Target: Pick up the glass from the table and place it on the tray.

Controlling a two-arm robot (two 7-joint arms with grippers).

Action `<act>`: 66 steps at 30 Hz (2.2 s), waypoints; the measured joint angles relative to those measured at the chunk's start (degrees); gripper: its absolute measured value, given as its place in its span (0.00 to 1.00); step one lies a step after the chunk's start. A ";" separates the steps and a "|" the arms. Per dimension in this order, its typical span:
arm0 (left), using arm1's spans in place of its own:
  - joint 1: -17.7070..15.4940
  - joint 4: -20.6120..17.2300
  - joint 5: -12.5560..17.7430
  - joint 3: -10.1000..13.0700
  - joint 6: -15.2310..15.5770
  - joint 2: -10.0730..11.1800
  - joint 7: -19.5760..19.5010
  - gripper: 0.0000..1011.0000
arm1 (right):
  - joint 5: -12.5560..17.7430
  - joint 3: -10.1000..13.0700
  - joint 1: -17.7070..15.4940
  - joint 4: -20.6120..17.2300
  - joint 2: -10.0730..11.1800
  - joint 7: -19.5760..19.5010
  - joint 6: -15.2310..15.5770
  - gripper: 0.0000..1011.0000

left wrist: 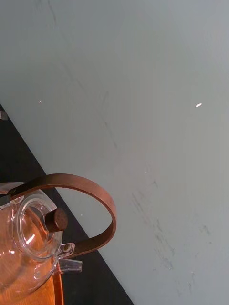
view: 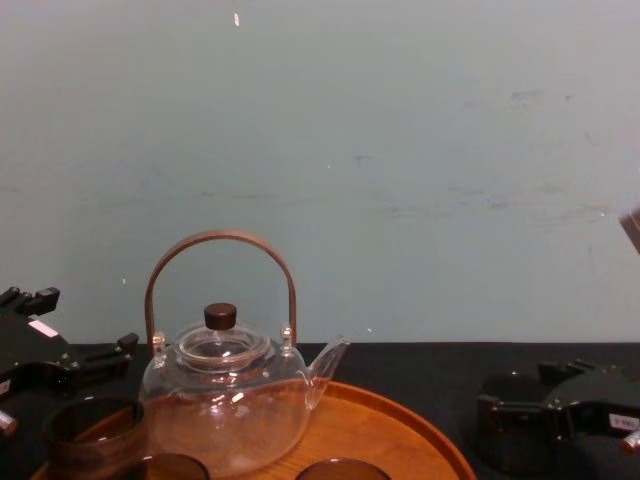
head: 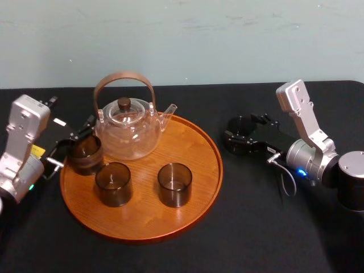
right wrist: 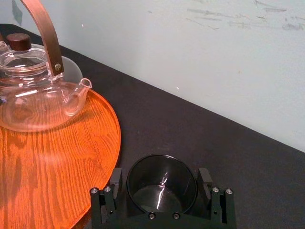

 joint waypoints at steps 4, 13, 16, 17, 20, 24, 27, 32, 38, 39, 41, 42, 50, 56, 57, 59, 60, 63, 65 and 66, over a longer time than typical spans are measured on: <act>0.00 0.00 0.00 0.00 0.00 0.00 0.00 0.99 | 0.02 0.03 -0.02 -0.02 0.02 0.00 -0.02 0.99; 0.00 0.00 0.00 0.00 0.00 0.00 0.00 0.99 | 0.08 0.05 -0.08 -0.08 0.03 0.02 -0.06 0.99; 0.00 0.00 0.00 0.00 0.00 0.00 0.00 0.99 | 0.38 0.16 -0.19 0.07 0.17 0.31 -0.17 0.99; 0.00 0.00 0.00 0.00 0.00 0.00 0.00 0.99 | 0.50 0.18 -0.20 0.17 0.19 0.43 -0.18 0.99; 0.00 0.00 0.00 0.00 0.00 0.00 0.00 0.99 | 0.89 0.20 -0.20 0.56 0.21 0.88 -0.19 0.99; 0.00 0.00 0.00 0.00 0.00 0.00 0.00 0.99 | 1.25 0.16 -0.10 0.97 0.18 1.20 -0.16 0.99; 0.00 0.00 0.00 0.00 0.00 0.00 0.00 0.99 | 1.41 0.02 0.01 1.28 0.16 1.39 -0.08 0.99; 0.00 0.00 0.00 0.00 0.00 -0.01 0.00 0.99 | 1.55 -0.32 0.25 2.03 0.02 1.51 -0.07 0.99; 0.00 0.00 0.00 0.00 0.00 0.00 0.00 0.99 | 1.58 -0.77 0.51 2.82 -0.20 1.63 -0.08 0.99; 0.00 0.00 0.00 0.00 0.00 0.00 0.00 0.99 | 1.58 -0.83 0.59 2.98 -0.24 1.64 -0.09 0.99; 0.00 0.00 0.00 0.00 0.00 0.00 0.00 0.99 | 1.62 -0.87 0.70 3.24 -0.28 1.65 -0.08 0.99; 0.00 0.00 0.00 0.00 0.00 0.00 0.00 0.99 | 1.63 -0.88 0.73 3.29 -0.29 1.65 -0.08 0.99; 0.00 0.00 0.00 0.00 0.00 0.00 0.00 0.99 | 1.65 -0.95 0.78 3.36 -0.32 1.57 -0.08 0.99; 0.00 0.00 0.00 0.00 0.00 0.00 0.00 0.99 | 1.63 -0.95 0.78 3.36 -0.31 1.56 -0.08 0.99; 0.00 0.00 0.00 0.00 0.00 0.00 0.00 0.99 | 1.63 -0.94 0.78 3.35 -0.31 1.56 -0.09 0.99; -0.01 0.00 0.00 0.00 0.00 0.00 0.00 0.99 | 1.63 -0.93 0.78 3.34 -0.30 1.56 -0.08 0.99; 0.00 0.00 0.00 0.00 0.00 -0.01 0.00 0.99 | 1.63 -0.93 0.78 3.34 -0.31 1.56 -0.08 0.99; 0.00 0.00 0.00 0.00 0.00 0.00 0.00 0.99 | 1.63 -0.91 0.78 3.34 -0.30 1.56 -0.07 0.96; 0.00 0.00 0.00 0.00 0.00 0.00 0.00 0.99 | 1.63 -0.90 0.78 3.33 -0.31 1.56 -0.06 0.91; 0.00 0.00 0.00 0.00 0.00 0.00 0.00 0.99 | 1.63 -0.89 0.78 3.33 -0.31 1.56 -0.06 0.89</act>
